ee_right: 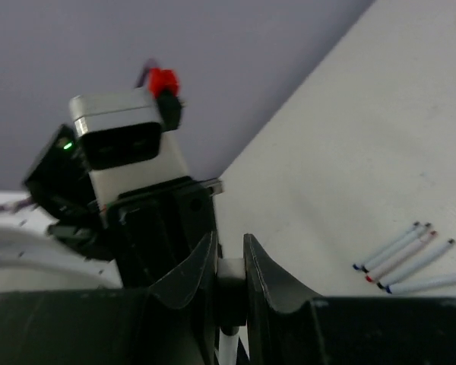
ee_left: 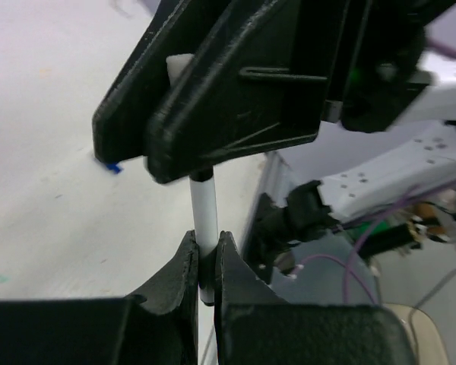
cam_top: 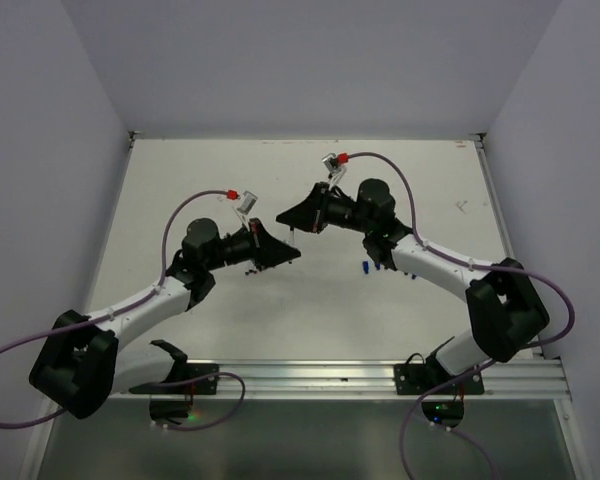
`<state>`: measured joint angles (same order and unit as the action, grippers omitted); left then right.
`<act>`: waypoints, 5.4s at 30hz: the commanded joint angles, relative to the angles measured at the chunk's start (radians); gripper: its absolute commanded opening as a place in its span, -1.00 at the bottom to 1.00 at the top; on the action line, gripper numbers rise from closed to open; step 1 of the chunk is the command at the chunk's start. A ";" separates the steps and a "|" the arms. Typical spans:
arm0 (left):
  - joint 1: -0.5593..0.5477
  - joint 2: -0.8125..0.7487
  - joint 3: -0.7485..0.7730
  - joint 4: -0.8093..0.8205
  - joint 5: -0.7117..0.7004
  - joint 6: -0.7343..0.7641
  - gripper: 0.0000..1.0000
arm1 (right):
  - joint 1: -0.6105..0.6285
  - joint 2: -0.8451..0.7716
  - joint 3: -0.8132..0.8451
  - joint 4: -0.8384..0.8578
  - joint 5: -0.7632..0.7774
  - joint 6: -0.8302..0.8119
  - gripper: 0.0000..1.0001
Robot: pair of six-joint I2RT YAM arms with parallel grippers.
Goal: Open the pen caps
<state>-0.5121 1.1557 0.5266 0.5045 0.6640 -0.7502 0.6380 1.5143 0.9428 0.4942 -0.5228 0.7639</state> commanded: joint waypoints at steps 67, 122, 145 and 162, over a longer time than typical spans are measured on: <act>0.155 -0.274 -0.083 -0.521 -0.885 0.098 -1.00 | -0.627 -0.210 -0.147 -1.050 0.765 -0.150 -1.00; 0.210 0.093 -0.246 -0.080 -0.669 0.022 -0.74 | -0.647 -0.198 0.020 -0.930 0.557 -0.328 0.01; 0.210 0.044 -0.274 -0.053 -0.581 0.011 -0.35 | -0.290 0.659 0.796 -0.737 0.543 -0.261 0.00; 0.210 -0.114 -0.244 -0.118 -0.546 -0.006 -0.27 | -0.173 1.012 1.304 -1.063 0.901 -0.244 -0.15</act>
<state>-0.3096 1.0580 0.2531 0.3996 0.1081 -0.7479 0.4503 2.5061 2.1773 -0.4995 0.2687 0.5117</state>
